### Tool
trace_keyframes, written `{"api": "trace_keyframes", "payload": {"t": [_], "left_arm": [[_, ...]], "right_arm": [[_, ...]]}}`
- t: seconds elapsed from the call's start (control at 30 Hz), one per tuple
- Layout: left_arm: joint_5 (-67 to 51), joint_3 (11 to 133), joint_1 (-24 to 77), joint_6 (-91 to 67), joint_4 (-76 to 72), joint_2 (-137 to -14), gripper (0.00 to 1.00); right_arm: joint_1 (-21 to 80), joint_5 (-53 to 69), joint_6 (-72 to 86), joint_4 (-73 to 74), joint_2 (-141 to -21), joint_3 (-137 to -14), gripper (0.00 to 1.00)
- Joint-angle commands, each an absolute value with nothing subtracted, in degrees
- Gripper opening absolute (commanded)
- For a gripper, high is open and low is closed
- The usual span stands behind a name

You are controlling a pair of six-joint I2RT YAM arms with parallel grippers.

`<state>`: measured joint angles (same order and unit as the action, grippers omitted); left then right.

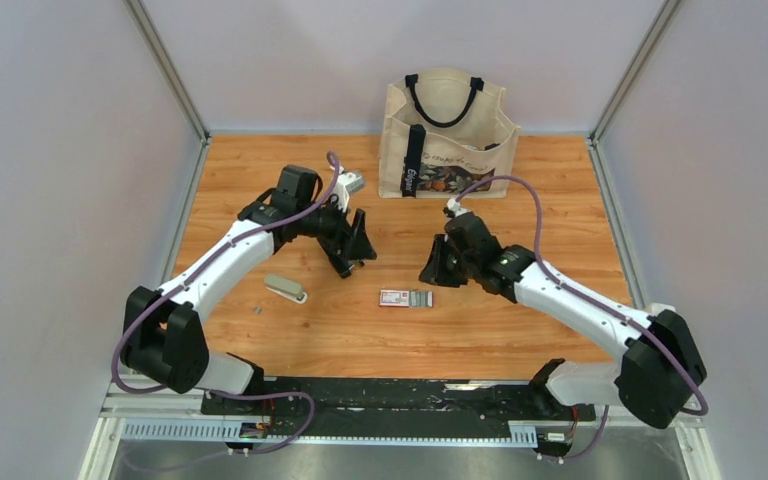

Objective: Unload the staples from the stapler

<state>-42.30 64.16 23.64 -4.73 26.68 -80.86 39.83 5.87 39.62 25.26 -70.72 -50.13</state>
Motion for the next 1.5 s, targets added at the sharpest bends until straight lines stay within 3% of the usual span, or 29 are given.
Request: {"api": "trace_keyframes", "payload": {"t": [0.0,0.57,1.47], "left_arm": [[-37.01,60.83,23.91,5.00,29.80,-76.82,0.81],[-39.38,53.61,25.92,6.77,26.02,-74.80,0.83],[-35.51,53.52,30.15,8.00,25.75,-72.77,0.84]], "right_arm": [[43.41,-6.32,39.99,28.47,-74.52,-51.85,0.05],[47.99,-11.51,42.45,27.16,-87.27,-55.72,0.05],[49.66,-12.48,44.74,26.54,-91.23,-54.67,0.06]]}}
